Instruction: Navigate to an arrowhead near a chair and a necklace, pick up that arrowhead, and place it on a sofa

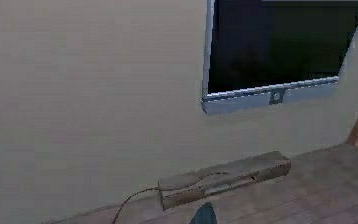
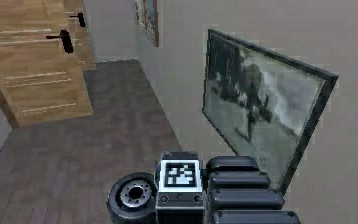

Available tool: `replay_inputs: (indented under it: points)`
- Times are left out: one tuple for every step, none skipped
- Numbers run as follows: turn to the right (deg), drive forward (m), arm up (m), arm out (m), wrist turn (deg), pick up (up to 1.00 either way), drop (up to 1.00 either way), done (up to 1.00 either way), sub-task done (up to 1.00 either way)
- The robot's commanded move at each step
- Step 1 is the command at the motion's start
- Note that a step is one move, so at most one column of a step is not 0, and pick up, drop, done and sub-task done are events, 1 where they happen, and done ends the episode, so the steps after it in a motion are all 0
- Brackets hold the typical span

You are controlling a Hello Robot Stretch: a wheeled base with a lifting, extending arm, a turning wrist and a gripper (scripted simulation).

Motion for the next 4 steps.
replay_inputs:
  points:
    - [-36.0,0.0,0.0,0.0,0.0,0.0,0.0,0.0,0.0]
    - [0.0,0.4,0.0,0.0,0.0,0.0,0.0,0.0,0.0]
    - [-45.0,0.0,0.0,0.0,0.0,0.0,0.0,0.0,0.0]
    - [-27.0,0.0,0.0,0.0,0.0,0.0,0.0,0.0,0.0]
